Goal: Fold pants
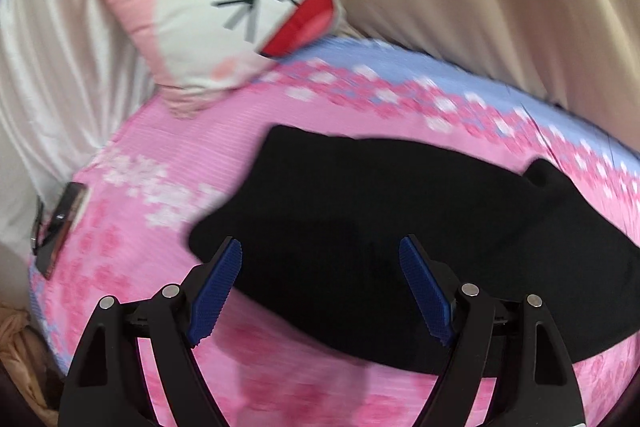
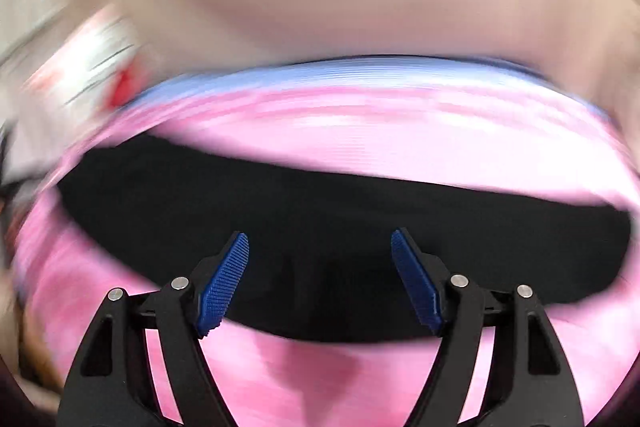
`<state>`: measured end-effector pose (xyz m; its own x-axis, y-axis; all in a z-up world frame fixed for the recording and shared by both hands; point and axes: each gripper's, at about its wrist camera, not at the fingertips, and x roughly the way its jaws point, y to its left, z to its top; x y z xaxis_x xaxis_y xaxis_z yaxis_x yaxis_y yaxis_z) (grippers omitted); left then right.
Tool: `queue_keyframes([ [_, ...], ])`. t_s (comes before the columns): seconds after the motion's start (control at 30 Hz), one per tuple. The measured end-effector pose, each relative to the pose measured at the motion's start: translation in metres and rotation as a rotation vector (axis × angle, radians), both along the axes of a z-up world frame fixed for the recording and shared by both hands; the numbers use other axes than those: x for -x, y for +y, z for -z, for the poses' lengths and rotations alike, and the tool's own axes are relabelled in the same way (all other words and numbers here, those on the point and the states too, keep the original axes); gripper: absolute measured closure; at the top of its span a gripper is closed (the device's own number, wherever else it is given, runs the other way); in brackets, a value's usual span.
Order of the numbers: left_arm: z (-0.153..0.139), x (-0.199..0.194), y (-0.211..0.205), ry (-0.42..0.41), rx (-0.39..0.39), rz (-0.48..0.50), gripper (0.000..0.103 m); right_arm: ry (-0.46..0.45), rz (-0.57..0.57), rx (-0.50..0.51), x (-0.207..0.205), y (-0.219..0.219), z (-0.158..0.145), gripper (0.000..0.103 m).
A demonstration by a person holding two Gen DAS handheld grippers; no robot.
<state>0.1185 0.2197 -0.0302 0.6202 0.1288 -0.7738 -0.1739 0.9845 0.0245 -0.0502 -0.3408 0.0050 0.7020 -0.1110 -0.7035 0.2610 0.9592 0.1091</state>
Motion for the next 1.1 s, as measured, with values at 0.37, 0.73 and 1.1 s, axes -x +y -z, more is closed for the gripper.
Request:
queue_keyframes([
  [0.37, 0.017, -0.009, -0.119, 0.077, 0.012, 0.082, 0.025, 0.105, 0.006, -0.275, -0.008, -0.171, 0.024, 0.083],
  [0.73, 0.039, -0.014, -0.138, 0.16, -0.071, 0.012, 0.024, 0.036, -0.27, 0.064, 0.022, -0.17, -0.006, 0.086],
  [1.1, 0.05, -0.02, -0.141, 0.179, -0.06, 0.003, 0.022, -0.004, -0.091, -0.045, 0.032, -0.181, 0.006, 0.027],
])
